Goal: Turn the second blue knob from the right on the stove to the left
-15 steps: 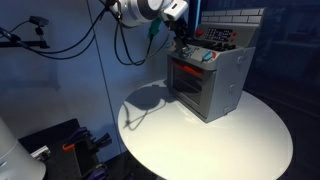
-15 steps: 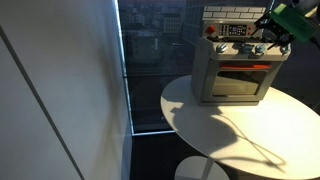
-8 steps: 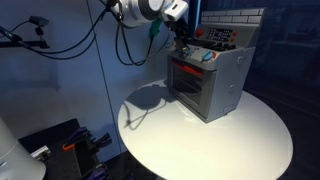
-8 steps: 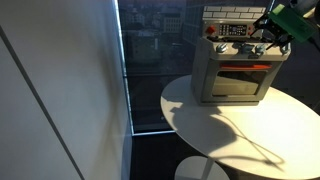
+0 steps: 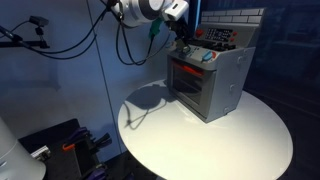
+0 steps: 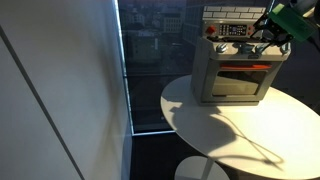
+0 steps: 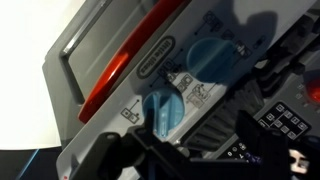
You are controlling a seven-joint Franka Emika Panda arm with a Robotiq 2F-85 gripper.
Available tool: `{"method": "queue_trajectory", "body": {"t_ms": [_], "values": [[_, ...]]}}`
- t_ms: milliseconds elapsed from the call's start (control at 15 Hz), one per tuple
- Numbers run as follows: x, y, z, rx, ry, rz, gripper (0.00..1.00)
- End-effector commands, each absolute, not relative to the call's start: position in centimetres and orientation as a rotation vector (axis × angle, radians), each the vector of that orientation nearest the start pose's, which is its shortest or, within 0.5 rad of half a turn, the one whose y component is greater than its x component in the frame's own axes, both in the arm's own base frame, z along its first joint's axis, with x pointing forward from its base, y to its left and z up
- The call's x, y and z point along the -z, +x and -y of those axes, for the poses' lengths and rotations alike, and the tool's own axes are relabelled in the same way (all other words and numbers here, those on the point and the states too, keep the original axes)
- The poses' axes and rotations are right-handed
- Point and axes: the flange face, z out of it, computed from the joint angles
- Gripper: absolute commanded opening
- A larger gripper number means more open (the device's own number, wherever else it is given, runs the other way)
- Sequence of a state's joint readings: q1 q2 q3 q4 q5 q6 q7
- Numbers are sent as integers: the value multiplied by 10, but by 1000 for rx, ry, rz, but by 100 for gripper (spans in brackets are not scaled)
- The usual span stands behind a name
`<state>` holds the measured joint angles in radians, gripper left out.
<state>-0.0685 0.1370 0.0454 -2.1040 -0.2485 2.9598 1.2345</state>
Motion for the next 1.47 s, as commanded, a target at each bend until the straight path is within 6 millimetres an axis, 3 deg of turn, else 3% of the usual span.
{"method": "queue_trajectory", "body": {"t_ms": [0, 333, 733, 1067, 1200, 1267, 1400], "values": [[-442, 620, 0, 940, -2318, -1339, 83], [-442, 621, 1, 940, -2317, -1342, 69], [-441, 620, 4, 939, -2317, -1352, 64], [-440, 617, 8, 931, -2317, -1375, 41], [-439, 615, 9, 924, -2317, -1386, 38], [-437, 614, 11, 920, -2316, -1394, 29], [-435, 611, 13, 915, -2311, -1409, 20]]}}
